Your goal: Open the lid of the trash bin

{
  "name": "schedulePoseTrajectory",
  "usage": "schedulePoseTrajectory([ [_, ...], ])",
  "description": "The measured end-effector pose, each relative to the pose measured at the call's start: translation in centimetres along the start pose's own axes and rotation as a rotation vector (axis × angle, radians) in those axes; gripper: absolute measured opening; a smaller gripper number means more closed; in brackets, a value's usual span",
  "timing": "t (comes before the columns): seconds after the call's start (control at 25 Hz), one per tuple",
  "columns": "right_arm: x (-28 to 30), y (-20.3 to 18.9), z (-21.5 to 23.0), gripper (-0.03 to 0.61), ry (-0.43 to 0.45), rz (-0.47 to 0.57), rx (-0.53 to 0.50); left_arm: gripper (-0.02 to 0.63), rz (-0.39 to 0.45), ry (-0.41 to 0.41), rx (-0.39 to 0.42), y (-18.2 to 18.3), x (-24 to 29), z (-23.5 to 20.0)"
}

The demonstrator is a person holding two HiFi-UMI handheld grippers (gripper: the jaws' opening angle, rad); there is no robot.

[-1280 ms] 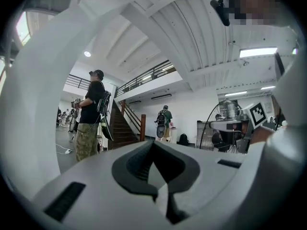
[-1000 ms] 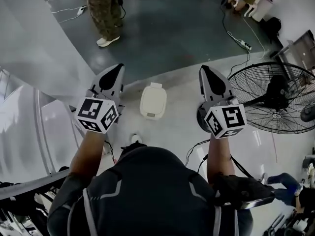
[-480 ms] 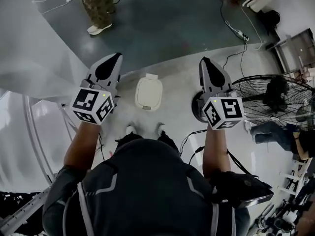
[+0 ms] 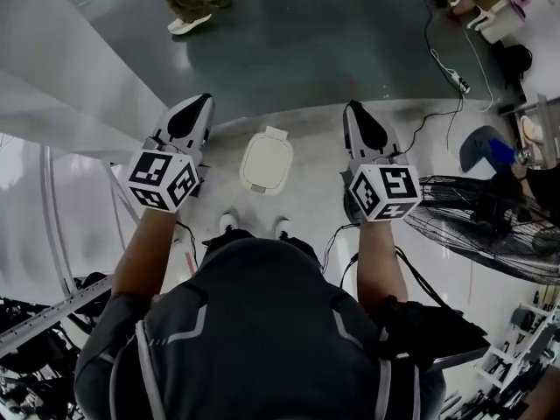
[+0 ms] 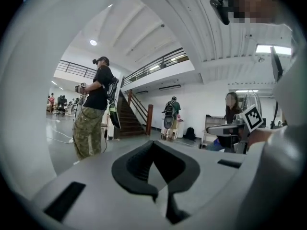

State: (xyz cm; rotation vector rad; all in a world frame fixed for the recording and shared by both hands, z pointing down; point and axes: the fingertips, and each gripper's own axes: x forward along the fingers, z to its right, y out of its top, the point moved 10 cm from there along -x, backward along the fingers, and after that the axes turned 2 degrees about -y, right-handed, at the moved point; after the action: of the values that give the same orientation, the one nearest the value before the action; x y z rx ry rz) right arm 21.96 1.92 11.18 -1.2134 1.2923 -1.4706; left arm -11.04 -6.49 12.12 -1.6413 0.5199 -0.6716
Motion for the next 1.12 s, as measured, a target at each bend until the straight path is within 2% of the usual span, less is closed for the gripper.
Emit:
schedulePoseTrajectory([
  [0.16, 2.0, -1.7, 1.3, 0.031, 0.037, -0.032, 0.011, 0.009, -0.060, 0.060, -0.022, -1.7, 0.8, -0.3],
  [0.24, 2.9, -2.9, 1.7, 0.031, 0.038, -0.030, 0.049, 0.009, -0.106, 0.084, -0.061, -2.9, 1.4, -0.4],
  [0.32, 4.2, -4.5, 1.8, 0.031, 0.049, -0.029, 0.066, 0.009, -0.114, 0.100, -0.098, -4.2, 2.4, -0.7],
  [0.44, 6.1, -7.6, 1.1, 0.031, 0.092, -0.097, 0.063, 0.009, -0.140, 0.103, -0.111, -6.4, 3.3, -0.8],
  [0.6, 8.0, -11.6, 0.0, 0.031, 0.123, -0.197, 0.081, 0.009, -0.246, 0.076, -0.085, -9.6, 4.1, -1.2],
  [0.96, 10.8, -23.7, -2.8, 0.032, 0.140, -0.435, 0.147, 0.011, -0.480, 0.030, -0.157, -22.3, 6.0, -2.8],
  [1.04, 10.9, -26.8, -3.3, 0.034, 0.116, -0.495, 0.149, 0.011, -0.573, 0.012, -0.178, -25.4, 6.4, -2.8],
  [1.08, 10.9, -28.4, -3.7, 0.042, 0.108, -0.530, 0.149, 0.011, -0.622, 0.005, -0.191, -26.9, 6.5, -2.7],
  [1.12, 10.8, -29.9, -4.1, 0.085, 0.106, -0.565, 0.150, 0.011, -0.658, -0.001, -0.200, -28.2, 6.5, -2.6],
])
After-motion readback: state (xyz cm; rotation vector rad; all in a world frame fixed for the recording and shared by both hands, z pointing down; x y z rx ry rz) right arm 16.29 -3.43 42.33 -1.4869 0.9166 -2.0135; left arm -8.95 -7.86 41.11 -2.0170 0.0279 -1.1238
